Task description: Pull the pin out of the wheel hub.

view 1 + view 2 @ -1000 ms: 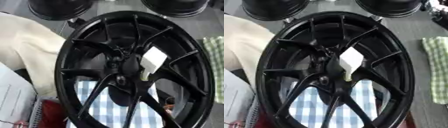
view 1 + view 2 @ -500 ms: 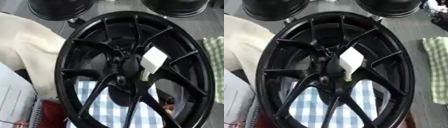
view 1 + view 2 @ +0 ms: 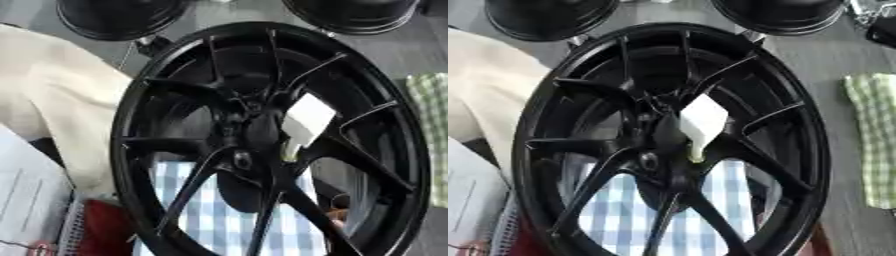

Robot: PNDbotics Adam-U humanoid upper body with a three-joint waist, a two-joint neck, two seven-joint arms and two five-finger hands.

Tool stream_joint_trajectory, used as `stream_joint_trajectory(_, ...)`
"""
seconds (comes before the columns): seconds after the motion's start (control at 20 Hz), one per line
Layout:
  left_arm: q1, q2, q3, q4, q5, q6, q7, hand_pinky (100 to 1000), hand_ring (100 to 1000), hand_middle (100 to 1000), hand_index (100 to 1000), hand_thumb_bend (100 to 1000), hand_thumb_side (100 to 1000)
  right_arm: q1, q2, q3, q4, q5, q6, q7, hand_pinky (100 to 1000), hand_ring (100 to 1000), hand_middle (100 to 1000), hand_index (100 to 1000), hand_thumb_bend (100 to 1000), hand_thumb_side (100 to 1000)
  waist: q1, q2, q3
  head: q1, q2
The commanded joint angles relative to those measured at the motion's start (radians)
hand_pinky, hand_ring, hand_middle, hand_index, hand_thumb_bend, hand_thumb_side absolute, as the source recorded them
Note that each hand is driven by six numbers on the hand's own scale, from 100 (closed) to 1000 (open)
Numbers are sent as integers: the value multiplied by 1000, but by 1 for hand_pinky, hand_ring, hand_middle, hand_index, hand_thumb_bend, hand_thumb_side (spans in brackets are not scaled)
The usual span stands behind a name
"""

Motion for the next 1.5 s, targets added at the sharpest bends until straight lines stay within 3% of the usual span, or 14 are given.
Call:
stream_joint_trajectory(0.05,-5,26,2,-20,-1,0,-3,806,749,612,797,263,687,-32,-82,1,-15,86,-96,111,871,815,775,760,108,281,-2,-25,0,-4,6)
stream_joint_trajectory(0.25,-5,27,1,-20,-1,2,-4,806,749,612,796,263,687,-64,-108,17,-15,149,-198,224,878,835,794,771,174,244,-5,-27,2,-6,9)
stream_joint_trajectory(0.55,-6,29,-1,-20,0,2,-6,806,750,613,796,262,687,-113,-131,51,-15,181,-289,334,880,845,805,781,230,240,-6,-29,4,-16,16)
stream_joint_trajectory(1.05,-5,33,-7,-20,5,5,-13,807,751,613,796,262,688,-223,-119,150,-15,174,-338,474,887,857,823,818,310,211,-12,-37,8,-23,12)
stream_joint_trajectory(1.5,-1,32,-9,-20,8,8,-16,807,752,614,796,261,689,-316,-79,260,-15,142,-347,589,893,862,829,832,352,161,-17,-43,16,-25,28)
